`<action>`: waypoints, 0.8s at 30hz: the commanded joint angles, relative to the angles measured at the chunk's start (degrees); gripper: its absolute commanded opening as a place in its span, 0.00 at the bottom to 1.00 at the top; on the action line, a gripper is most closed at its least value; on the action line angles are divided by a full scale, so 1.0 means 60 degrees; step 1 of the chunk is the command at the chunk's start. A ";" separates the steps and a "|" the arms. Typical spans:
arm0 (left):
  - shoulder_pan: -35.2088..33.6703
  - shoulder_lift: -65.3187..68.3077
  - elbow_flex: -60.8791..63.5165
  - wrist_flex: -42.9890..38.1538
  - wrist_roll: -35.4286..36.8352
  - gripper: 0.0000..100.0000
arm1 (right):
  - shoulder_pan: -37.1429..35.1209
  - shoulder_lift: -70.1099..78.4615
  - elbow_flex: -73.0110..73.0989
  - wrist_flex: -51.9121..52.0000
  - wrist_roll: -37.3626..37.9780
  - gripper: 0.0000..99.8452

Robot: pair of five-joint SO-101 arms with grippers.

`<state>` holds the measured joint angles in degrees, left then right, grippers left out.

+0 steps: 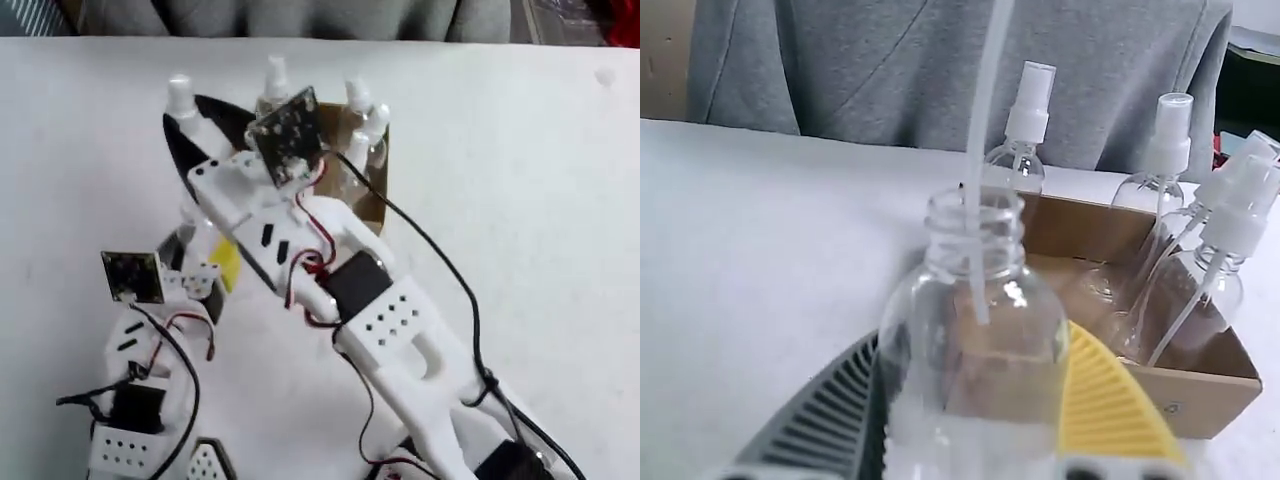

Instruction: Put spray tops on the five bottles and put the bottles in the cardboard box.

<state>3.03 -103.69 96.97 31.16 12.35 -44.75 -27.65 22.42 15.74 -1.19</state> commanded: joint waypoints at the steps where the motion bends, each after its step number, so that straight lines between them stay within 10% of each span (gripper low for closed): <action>1: 0.0037 -0.0081 0.0015 0.0161 -0.0073 0.02 | -0.0081 0.0183 -0.1026 0.0769 0.0073 0.02; 24: 0.0022 -0.0081 0.0015 0.0132 -0.0073 0.02 | -0.0462 0.2264 -0.4059 0.5516 0.1231 0.01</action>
<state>3.12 -103.69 96.97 32.04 12.35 -47.03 -14.29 3.87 45.01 5.67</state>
